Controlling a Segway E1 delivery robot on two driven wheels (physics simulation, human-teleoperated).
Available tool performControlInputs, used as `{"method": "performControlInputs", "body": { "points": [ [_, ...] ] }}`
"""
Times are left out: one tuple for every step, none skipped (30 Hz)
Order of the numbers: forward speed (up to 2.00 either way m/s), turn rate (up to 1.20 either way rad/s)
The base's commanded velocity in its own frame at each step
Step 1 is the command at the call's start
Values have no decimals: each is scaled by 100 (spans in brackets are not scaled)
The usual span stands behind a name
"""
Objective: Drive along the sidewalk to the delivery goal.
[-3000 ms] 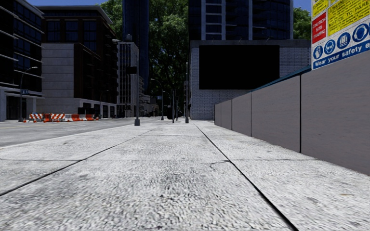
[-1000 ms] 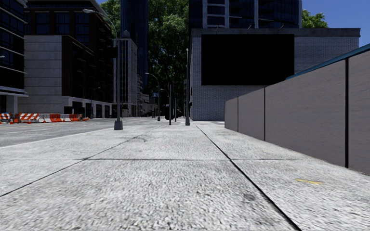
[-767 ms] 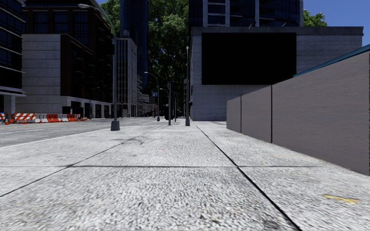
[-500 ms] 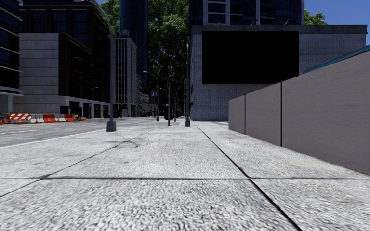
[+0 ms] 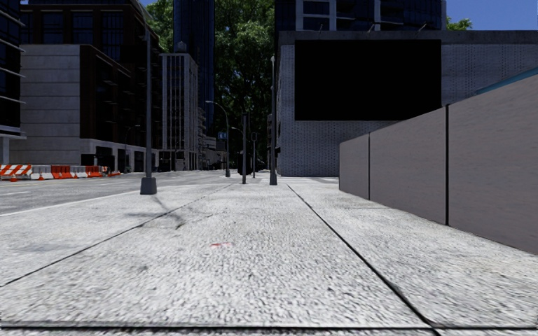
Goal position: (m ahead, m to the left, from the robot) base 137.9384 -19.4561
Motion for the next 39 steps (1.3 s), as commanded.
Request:
{"method": "performControlInputs", "body": {
  "points": [
    [200,0],
    [200,0],
    [200,0],
    [200,0],
    [200,0],
    [200,0],
    [200,0],
    [200,0],
    [200,0],
    [200,0],
    [200,0],
    [200,0],
    [200,0],
    [200,0],
    [200,0],
    [200,0],
    [200,0],
    [200,0],
    [200,0],
    [200,0],
    [200,0],
    [200,0],
    [200,0],
    [200,0],
    [200,0],
    [200,0],
    [200,0],
    [200,0],
    [200,0],
    [200,0],
    [200,0],
    [200,0],
    [200,0],
    [200,0],
    [200,0],
    [200,0],
    [200,0],
    [200,0],
    [200,0]
  ]
}}
